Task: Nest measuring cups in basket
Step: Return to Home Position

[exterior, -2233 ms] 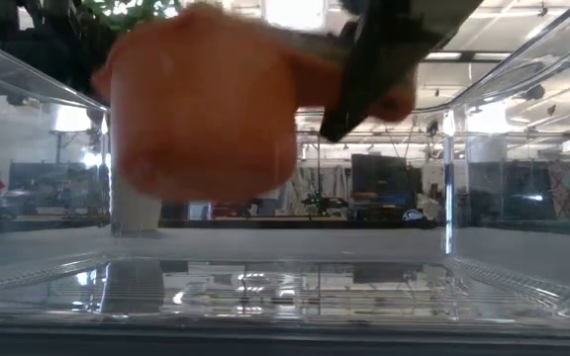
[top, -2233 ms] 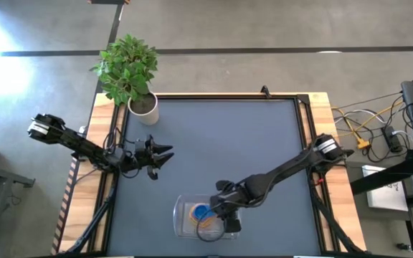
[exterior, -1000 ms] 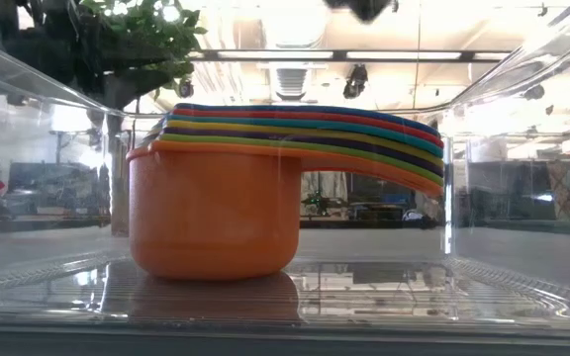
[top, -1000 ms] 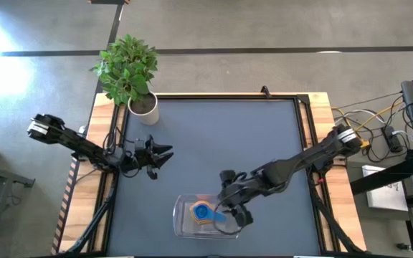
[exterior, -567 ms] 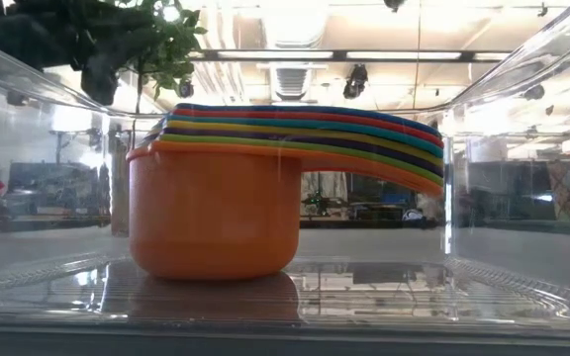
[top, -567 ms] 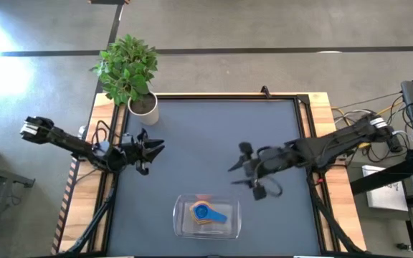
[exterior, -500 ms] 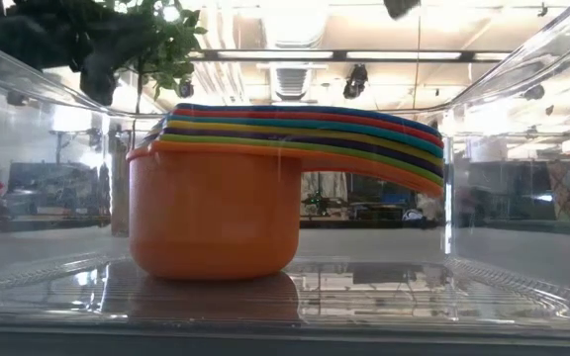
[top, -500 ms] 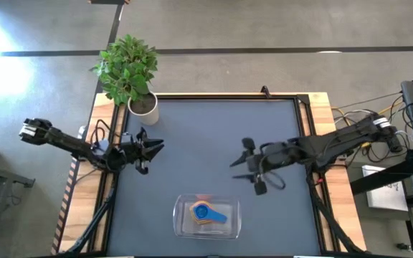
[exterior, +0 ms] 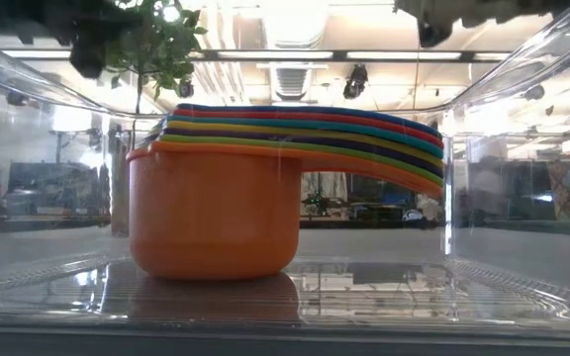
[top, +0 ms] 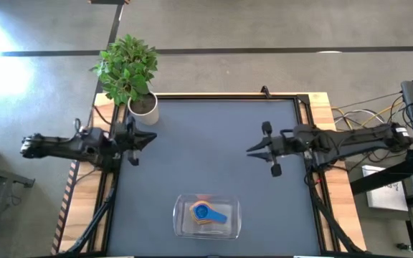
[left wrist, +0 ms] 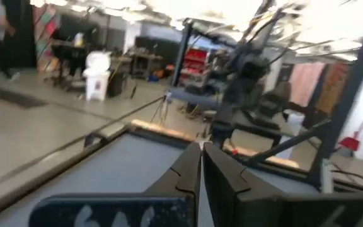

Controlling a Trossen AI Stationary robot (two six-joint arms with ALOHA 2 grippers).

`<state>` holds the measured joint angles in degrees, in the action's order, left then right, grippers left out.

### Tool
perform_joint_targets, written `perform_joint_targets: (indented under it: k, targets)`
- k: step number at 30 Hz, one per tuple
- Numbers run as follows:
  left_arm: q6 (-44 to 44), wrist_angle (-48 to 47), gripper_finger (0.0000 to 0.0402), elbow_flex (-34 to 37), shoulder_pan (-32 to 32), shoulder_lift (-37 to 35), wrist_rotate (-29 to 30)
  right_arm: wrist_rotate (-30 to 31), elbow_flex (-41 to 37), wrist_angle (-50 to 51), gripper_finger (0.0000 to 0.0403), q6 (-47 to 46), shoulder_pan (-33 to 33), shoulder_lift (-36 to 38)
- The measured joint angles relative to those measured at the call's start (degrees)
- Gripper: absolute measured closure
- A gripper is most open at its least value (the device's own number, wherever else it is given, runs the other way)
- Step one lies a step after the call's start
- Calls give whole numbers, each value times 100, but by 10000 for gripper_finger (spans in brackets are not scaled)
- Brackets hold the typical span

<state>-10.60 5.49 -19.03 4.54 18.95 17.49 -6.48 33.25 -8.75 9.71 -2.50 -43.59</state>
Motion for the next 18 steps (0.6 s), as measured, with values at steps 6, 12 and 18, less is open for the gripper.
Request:
perform_joint_targets:
  k: [6,12,18]
  targets:
    - [453,-209,401,84,0,-676,-199,-566,-439,-119,392,-7,366,593]
    - [595,135,401,831,-4,-1508,-293,-870,-990,-379,394,-87,524,1132]
    - [422,379,402,1499,-11,-1885,-352,-903,-1712,-1048,394,-20,532,1481]
